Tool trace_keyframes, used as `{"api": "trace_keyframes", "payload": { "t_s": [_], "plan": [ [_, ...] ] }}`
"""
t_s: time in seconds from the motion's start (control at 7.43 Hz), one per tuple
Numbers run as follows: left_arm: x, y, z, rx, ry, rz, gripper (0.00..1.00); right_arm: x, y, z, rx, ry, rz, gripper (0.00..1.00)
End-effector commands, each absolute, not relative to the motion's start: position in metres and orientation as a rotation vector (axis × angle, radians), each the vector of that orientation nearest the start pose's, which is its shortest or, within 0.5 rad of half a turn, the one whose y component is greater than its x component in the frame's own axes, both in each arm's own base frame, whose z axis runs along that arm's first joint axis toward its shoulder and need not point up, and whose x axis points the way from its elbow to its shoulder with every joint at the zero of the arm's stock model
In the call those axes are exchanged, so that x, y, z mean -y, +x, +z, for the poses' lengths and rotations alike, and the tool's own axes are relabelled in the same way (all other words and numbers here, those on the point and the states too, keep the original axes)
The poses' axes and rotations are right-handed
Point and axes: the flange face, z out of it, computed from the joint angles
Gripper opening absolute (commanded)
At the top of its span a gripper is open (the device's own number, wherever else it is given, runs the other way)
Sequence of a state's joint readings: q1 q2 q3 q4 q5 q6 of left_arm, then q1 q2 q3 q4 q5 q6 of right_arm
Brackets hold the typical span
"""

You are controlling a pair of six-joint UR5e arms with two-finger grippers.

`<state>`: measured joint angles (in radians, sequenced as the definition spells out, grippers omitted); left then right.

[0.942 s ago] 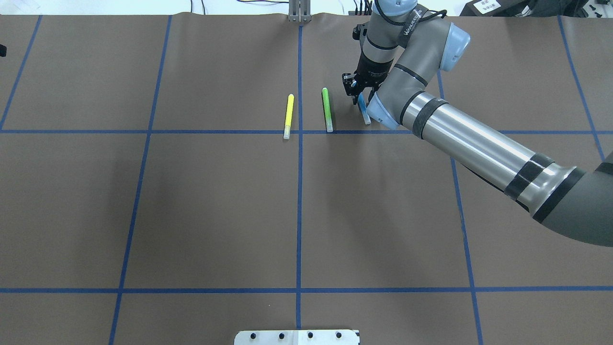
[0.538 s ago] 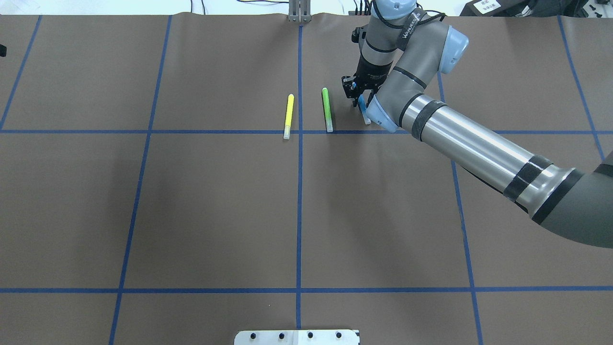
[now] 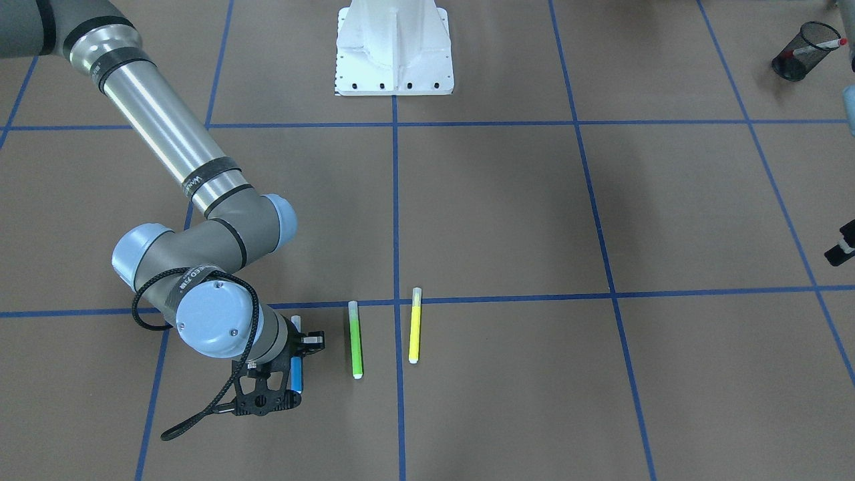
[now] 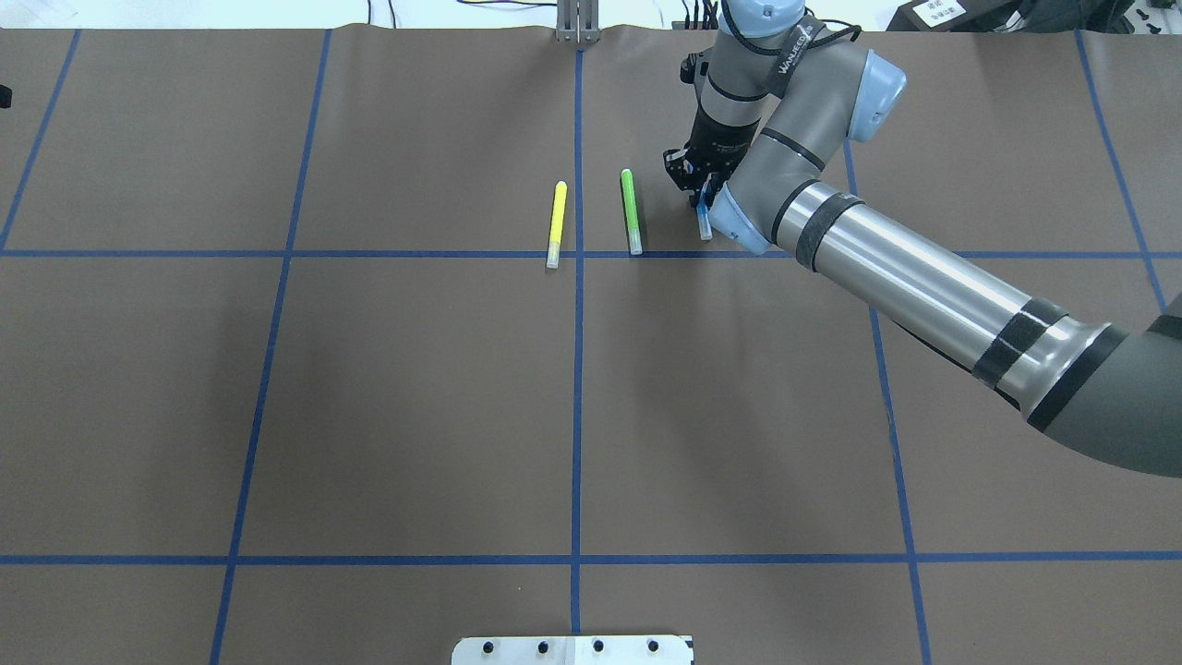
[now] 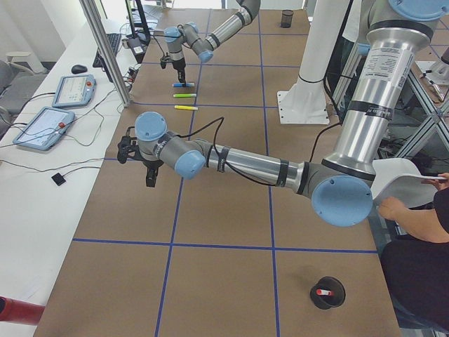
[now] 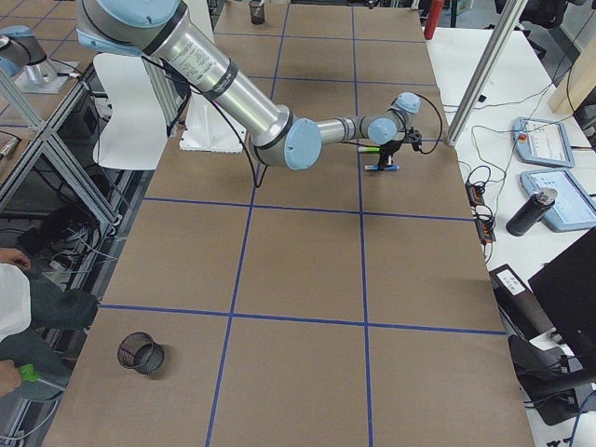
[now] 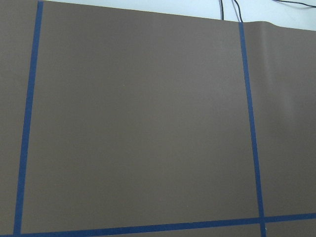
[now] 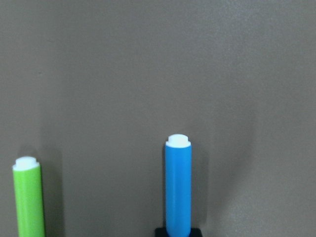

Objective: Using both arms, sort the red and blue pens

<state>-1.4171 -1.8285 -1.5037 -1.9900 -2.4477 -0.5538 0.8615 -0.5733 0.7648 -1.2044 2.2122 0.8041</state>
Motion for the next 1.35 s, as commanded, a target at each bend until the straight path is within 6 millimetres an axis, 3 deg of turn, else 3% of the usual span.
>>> {"api": "trace_keyframes", "payload": {
  "t_s": [0.0, 0.13, 0.27, 0.54, 0.94, 1.21],
  "plan": [
    [0.613, 0.038, 0.493, -0.992, 0.24, -0.097, 0.96, 0.705, -0.478, 0.33, 0.848, 0.01, -0.068, 0.0],
    [0.613, 0.039, 0.492, -0.996, 0.23, -0.116, 0.96, 0.69, -0.457, 0.341, 0.864, 0.039, -0.067, 0.0],
    [0.613, 0.039, 0.491, -0.998, 0.228, -0.127, 0.96, 0.672, -0.418, 0.365, 0.855, 0.09, -0.038, 0.0],
    [0.615, 0.041, 0.493, -0.99, 0.226, -0.132, 0.96, 0.651, -0.345, 0.392, 0.844, 0.162, 0.021, 0.0],
    [0.619, 0.091, 0.491, -0.996, 0.175, -0.084, 0.97, 0.564, -0.252, 0.451, 0.759, 0.276, 0.068, 0.0],
    [0.62, 0.098, 0.49, -0.999, 0.165, -0.079, 0.98, 0.51, -0.166, 0.493, 0.669, 0.335, 0.056, 0.0]
  ]
}}
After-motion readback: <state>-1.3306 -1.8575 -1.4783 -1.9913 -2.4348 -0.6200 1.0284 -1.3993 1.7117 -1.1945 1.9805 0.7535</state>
